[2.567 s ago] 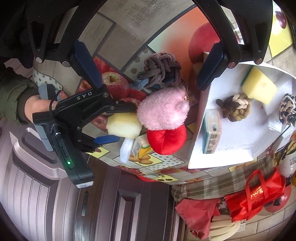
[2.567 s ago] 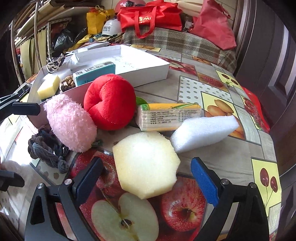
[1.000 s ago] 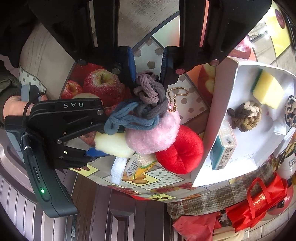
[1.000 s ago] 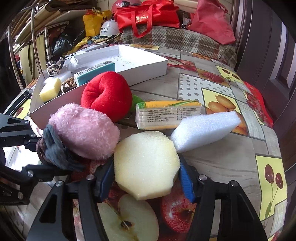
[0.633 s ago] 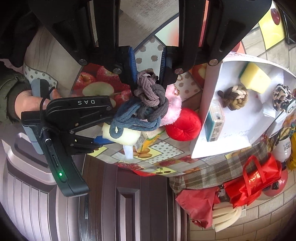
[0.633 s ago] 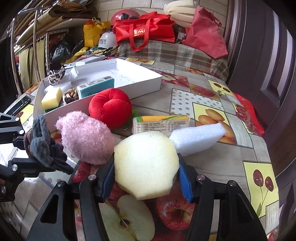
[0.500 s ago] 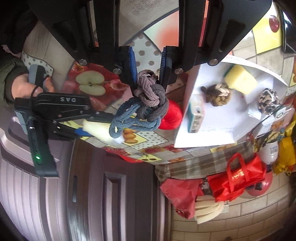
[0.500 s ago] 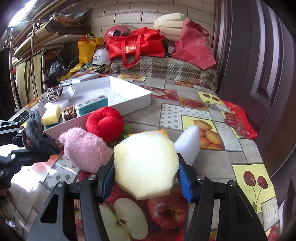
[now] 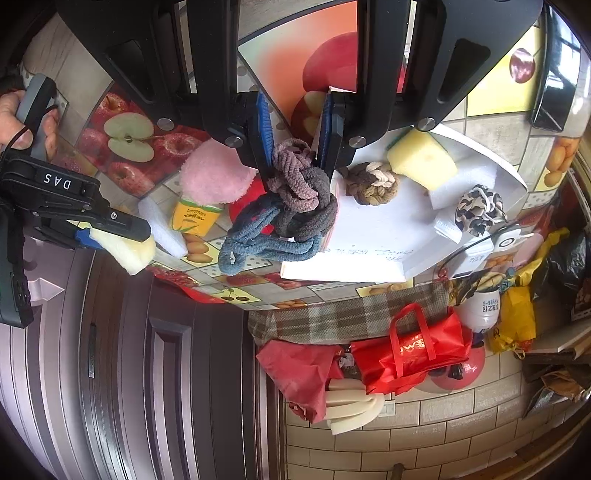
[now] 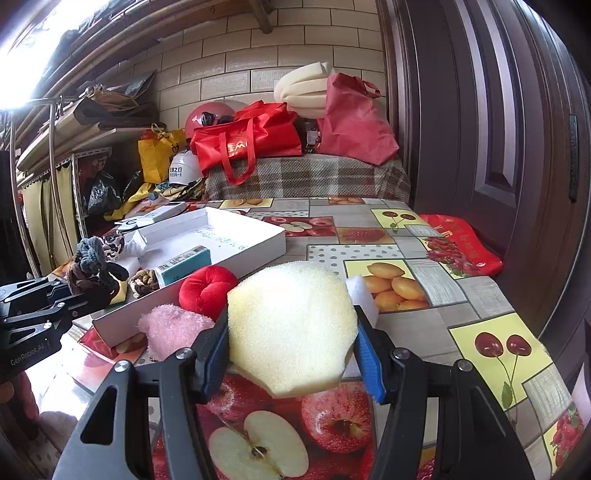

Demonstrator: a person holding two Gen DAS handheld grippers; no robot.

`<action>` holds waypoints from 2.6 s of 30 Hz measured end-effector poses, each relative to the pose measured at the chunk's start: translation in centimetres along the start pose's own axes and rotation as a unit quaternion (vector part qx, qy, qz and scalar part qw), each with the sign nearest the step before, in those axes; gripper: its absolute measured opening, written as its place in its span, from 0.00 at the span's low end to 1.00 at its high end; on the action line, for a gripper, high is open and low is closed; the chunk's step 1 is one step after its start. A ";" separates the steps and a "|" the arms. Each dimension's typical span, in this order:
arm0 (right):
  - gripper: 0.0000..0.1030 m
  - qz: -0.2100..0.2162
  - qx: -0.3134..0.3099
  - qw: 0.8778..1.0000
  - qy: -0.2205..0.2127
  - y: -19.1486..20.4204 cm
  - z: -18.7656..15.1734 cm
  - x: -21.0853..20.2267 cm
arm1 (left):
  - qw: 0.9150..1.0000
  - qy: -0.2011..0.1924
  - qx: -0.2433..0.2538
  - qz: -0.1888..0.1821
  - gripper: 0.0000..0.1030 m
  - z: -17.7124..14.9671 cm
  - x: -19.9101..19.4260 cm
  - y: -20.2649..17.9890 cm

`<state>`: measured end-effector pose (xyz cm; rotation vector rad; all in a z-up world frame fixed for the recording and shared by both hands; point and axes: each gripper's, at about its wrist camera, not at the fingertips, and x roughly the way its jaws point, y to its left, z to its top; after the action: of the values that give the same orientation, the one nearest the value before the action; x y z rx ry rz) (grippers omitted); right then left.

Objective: Organize soft objects
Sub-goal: 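Carry the knotted rope over the box with the left tool while the right tool carries the foam disc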

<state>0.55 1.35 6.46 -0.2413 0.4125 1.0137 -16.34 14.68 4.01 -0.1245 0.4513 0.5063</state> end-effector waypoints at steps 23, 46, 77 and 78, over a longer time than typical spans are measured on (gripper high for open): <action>0.58 0.056 -0.101 0.993 -0.008 9.0 0.3 1.7 | 0.999 0.005 -0.035 0.026 0.20 1.0 2.1 3.3; 0.58 0.065 -0.092 0.994 0.012 11.6 1.3 4.6 | 0.990 -0.033 -0.086 0.102 0.20 1.9 2.8 8.9; 0.58 0.057 -0.014 0.998 0.036 9.8 2.3 7.1 | 0.956 -0.055 -0.248 0.145 0.20 0.0 0.9 18.4; 0.58 0.056 -0.011 0.998 0.037 9.6 2.3 7.1 | 0.956 -0.055 -0.247 0.145 0.20 0.0 0.9 18.4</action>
<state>-3.94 12.67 5.37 -0.2775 0.4867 1.1223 -24.72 31.09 3.46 -0.5143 0.2244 0.9062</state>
